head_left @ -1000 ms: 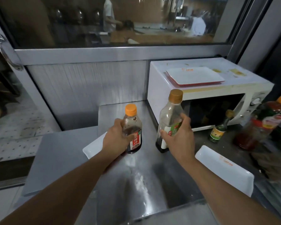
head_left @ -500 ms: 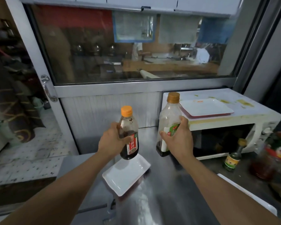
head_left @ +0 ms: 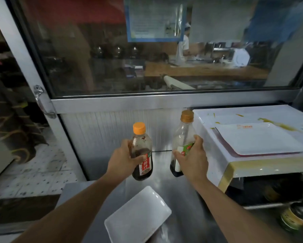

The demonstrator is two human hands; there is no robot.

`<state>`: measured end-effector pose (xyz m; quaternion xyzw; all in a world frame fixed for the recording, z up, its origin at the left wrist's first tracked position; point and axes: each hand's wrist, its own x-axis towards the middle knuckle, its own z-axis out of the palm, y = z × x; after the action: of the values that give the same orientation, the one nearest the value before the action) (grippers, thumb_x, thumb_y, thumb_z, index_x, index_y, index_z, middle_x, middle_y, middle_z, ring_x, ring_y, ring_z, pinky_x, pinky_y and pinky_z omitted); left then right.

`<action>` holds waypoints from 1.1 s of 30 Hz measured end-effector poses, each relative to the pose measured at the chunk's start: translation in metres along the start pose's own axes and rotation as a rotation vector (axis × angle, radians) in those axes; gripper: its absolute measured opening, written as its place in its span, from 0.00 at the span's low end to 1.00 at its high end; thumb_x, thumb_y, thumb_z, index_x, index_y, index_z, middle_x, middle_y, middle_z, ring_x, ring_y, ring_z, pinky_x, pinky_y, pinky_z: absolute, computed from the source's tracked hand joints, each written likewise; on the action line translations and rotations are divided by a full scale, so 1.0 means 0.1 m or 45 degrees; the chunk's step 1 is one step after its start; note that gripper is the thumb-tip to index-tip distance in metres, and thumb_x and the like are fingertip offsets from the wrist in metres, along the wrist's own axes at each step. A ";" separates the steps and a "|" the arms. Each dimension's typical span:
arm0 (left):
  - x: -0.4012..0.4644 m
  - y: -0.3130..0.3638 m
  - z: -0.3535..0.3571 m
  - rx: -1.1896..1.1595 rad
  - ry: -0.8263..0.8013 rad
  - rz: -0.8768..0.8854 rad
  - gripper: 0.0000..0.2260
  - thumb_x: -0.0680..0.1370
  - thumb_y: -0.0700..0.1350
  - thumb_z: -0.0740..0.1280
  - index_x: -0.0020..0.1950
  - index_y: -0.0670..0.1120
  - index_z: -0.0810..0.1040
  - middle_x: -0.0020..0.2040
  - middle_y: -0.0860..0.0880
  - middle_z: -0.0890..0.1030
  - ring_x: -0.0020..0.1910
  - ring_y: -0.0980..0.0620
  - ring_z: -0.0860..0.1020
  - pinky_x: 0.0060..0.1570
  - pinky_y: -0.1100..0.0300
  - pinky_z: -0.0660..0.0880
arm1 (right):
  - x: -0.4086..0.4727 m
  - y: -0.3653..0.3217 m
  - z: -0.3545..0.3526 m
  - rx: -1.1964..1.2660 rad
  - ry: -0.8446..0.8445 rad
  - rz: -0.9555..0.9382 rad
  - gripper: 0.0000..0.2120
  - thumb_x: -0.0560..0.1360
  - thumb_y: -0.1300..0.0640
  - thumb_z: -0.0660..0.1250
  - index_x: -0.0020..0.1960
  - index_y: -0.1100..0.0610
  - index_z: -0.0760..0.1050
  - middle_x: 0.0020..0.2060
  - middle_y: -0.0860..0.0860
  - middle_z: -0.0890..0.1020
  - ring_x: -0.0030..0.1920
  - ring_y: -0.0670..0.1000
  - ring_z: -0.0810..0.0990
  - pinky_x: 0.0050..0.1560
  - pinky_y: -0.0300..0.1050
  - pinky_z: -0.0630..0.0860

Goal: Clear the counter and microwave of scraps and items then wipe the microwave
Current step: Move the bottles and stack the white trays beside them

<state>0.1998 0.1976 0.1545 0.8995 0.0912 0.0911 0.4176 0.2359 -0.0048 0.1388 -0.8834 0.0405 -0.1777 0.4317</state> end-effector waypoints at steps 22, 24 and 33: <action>1.57 -0.76 0.78 -0.041 -0.204 0.248 0.21 0.70 0.45 0.74 0.59 0.48 0.69 0.46 0.56 0.75 0.47 0.55 0.76 0.44 0.62 0.73 | 0.95 0.70 1.38 -0.014 0.203 0.181 0.33 0.66 0.56 0.76 0.65 0.58 0.62 0.59 0.53 0.74 0.54 0.58 0.78 0.50 0.53 0.76; 1.64 -0.82 0.81 -0.063 -0.209 0.262 0.21 0.70 0.45 0.74 0.59 0.47 0.69 0.46 0.55 0.76 0.47 0.54 0.77 0.47 0.59 0.75 | 1.01 0.74 1.46 -0.027 0.225 0.168 0.33 0.66 0.57 0.75 0.65 0.59 0.62 0.60 0.54 0.73 0.55 0.58 0.77 0.51 0.53 0.76; 1.78 -0.95 0.91 -0.133 -0.247 0.290 0.19 0.70 0.44 0.74 0.55 0.50 0.68 0.44 0.59 0.75 0.46 0.57 0.77 0.44 0.65 0.72 | 1.13 0.97 1.64 -0.078 0.282 0.170 0.35 0.67 0.55 0.75 0.67 0.59 0.60 0.61 0.55 0.74 0.56 0.59 0.77 0.48 0.48 0.73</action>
<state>0.3854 0.2339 0.0396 0.8856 -0.0569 0.0553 0.4576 0.4068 0.0319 0.0024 -0.8664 0.1519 -0.2440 0.4083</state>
